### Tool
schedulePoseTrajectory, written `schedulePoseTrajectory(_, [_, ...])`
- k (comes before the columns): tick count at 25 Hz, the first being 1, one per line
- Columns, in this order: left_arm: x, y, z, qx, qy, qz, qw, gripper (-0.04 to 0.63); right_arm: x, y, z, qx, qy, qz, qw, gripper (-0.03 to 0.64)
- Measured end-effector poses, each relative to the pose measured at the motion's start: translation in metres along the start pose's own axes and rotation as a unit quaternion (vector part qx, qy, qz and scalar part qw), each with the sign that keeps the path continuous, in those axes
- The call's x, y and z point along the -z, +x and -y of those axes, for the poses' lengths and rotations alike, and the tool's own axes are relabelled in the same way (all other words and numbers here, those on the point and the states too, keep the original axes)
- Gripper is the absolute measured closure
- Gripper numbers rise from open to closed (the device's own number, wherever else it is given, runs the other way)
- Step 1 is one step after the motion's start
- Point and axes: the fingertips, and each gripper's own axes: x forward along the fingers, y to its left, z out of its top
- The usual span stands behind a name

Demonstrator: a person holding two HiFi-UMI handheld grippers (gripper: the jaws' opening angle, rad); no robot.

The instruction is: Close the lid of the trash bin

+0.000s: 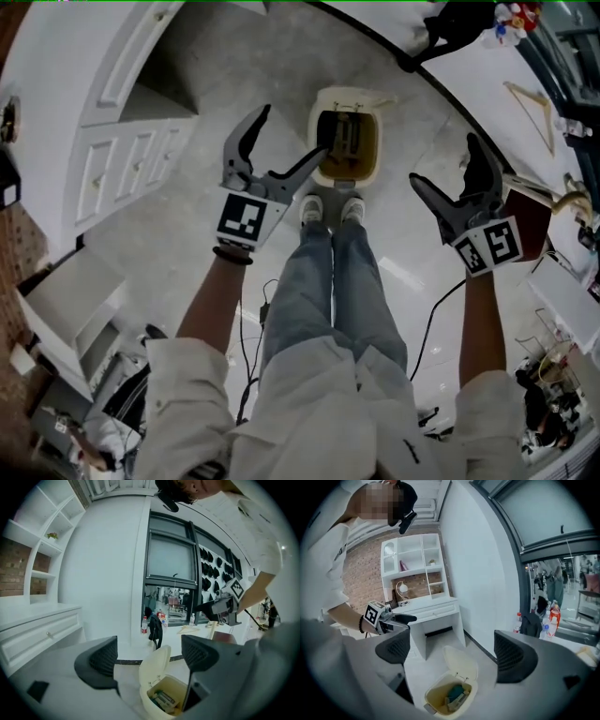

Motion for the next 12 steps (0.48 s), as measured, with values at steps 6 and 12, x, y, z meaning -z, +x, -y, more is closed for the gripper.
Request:
schedulePoseTrajectory(6, [0.061, 0.042, -0.010, -0.009, 0.008, -0.009, 0.9999, 0.155, 0.065, 0.039, 0.033, -0.003, 0.019, -0.005, 1.000, 0.050])
schedulePoseTrajectory(12, [0.109, 0.073, -0.017, -0.019, 0.002, -0.016, 0.9997, 0.155, 0.119, 0.070, 0.051, -0.009, 0.021, -0.015, 1.000, 0.066])
